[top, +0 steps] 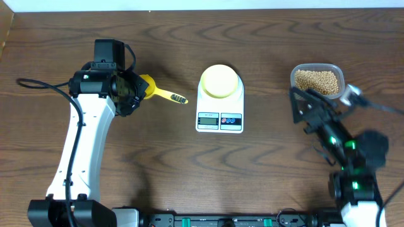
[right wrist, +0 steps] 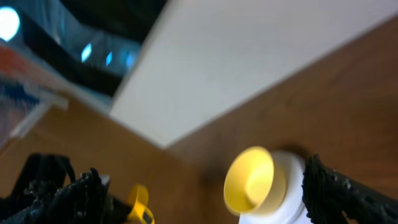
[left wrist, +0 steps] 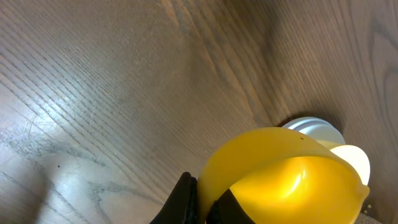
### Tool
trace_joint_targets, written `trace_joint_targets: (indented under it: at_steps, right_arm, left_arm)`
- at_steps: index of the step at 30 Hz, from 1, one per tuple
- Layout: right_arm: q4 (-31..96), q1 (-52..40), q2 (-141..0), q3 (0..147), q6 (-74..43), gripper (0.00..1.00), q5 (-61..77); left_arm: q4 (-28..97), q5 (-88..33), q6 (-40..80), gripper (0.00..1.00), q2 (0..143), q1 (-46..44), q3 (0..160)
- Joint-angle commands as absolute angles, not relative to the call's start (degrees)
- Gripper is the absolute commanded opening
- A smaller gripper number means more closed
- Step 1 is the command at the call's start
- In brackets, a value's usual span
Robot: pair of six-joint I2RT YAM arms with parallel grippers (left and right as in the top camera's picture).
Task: Scoop item into bowl and weigh 50g on scale
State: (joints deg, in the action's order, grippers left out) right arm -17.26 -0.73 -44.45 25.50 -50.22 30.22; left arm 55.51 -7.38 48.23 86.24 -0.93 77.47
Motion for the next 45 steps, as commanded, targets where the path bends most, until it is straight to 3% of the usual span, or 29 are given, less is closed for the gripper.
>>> trace_joint_targets:
  at_steps: [1,5,13,25,32,34,38,45]
  right_arm:
    - [-18.4,-1.2,-52.6,29.6,-49.1,0.99,41.7]
    - [-25.5,-1.2,-60.1,30.2,-51.9,0.99,44.5]
    - [-26.6,-1.2,-68.8,30.2,-51.9,0.99,43.9]
    - [-27.1,-1.2,-69.7,30.2,-62.2,0.99,32.4]
    - [-28.0,-1.5,-69.7,30.2,-79.0,0.99,29.3]
    - [-27.6,-3.0,-69.7,30.2,-81.0,0.92,29.5]
    - [-28.2,-11.0,-69.7,30.2,-84.2,0.98,26.8]
    - [-33.5,-20.9,-69.7,30.2,-84.2,0.99,15.4]
  left_arm:
    - [55.6,-7.1,48.8,0.08,85.8,-1.1,77.2]
    - [55.7,-7.1,48.8,0.08,85.8,-1.1,77.2]
    - [55.7,-7.1,48.8,0.08,85.8,-1.1,77.2]
    - [55.7,-7.1,48.8,0.08,85.8,-1.1,77.2]
    - [56.1,-7.1,48.8,0.08,85.8,-1.1,77.2]
    - [56.1,-7.1,49.2,0.08,85.8,-1.1,77.2]
    - [55.3,-9.0,50.5,0.08,85.8,-1.1,77.2]
    - [51.8,-13.5,53.5,0.08,85.8,-1.1,77.2]
